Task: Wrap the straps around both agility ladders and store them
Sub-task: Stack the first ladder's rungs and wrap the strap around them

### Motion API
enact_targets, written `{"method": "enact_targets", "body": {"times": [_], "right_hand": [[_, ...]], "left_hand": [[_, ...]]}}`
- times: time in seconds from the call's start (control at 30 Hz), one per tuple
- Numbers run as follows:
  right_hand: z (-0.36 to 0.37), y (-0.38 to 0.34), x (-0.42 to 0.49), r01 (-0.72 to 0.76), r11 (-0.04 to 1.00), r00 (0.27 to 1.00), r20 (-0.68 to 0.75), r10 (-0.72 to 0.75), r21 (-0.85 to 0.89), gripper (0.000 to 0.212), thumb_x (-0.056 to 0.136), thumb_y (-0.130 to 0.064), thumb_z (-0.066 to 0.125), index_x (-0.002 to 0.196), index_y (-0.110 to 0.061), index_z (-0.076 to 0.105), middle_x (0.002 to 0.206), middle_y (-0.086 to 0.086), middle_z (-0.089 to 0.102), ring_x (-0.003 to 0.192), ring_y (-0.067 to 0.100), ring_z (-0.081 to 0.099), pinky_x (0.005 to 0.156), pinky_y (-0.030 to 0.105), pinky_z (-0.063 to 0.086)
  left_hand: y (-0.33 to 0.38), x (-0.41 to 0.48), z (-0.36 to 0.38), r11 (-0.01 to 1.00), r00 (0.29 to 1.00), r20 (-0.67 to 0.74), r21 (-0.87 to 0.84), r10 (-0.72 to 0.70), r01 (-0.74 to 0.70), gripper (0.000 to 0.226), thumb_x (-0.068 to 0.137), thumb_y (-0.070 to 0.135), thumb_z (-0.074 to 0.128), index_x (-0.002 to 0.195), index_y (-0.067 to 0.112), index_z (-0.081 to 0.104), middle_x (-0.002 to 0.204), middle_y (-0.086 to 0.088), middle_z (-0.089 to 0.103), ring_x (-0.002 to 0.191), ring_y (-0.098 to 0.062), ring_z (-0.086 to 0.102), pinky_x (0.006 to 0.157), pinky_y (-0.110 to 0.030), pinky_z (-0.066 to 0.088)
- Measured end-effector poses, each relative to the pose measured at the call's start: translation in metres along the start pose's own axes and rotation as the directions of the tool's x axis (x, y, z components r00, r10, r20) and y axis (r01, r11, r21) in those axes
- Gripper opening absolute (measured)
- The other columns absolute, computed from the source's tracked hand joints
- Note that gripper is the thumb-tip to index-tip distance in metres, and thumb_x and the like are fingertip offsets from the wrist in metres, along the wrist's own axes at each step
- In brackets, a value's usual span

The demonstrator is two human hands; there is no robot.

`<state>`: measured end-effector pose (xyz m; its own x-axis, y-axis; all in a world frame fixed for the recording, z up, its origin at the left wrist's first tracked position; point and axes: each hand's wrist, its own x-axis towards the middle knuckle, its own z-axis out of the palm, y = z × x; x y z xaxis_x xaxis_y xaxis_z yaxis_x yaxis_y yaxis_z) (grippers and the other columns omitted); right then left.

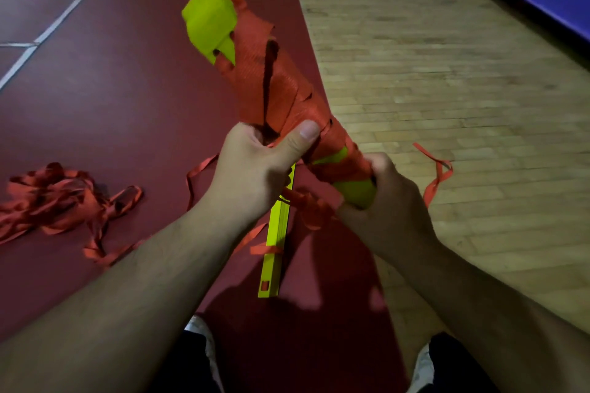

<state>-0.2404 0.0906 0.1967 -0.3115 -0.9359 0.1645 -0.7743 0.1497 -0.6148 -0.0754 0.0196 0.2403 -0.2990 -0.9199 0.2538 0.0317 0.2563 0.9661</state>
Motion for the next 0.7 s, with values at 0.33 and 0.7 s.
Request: {"method": "enact_targets", "body": {"times": [0.33,0.7], "right_hand": [[-0.01,0.009,0.005,-0.036,0.975,0.998,-0.053,0.025,-0.22,0.055,0.076,-0.064,0.068,0.113,-0.027,0.055,0.088,-0.002,0.066,0.08,0.028,0.065,0.066,0.039,0.053],[-0.015,0.003,0.009,-0.174,0.983,0.983,0.062,0.171,0.051,0.041,0.07,-0.055,0.074,0.1,-0.032,0.06,0.081,-0.009,0.068,0.075,0.012,0.065,0.065,0.032,0.053]], "left_hand": [[-0.028,0.007,-0.016,0.945,0.993,0.046,0.316,-0.106,0.086,0.038,0.08,0.058,0.06,0.071,0.023,0.049,0.047,0.012,0.043,0.046,-0.01,0.042,0.053,-0.034,0.04],[-0.03,0.005,-0.008,0.899,0.912,0.225,-0.201,-0.344,0.389,0.033,0.105,0.029,0.043,0.076,0.016,0.051,0.059,0.006,0.044,0.053,-0.006,0.042,0.07,-0.027,0.043]]}}
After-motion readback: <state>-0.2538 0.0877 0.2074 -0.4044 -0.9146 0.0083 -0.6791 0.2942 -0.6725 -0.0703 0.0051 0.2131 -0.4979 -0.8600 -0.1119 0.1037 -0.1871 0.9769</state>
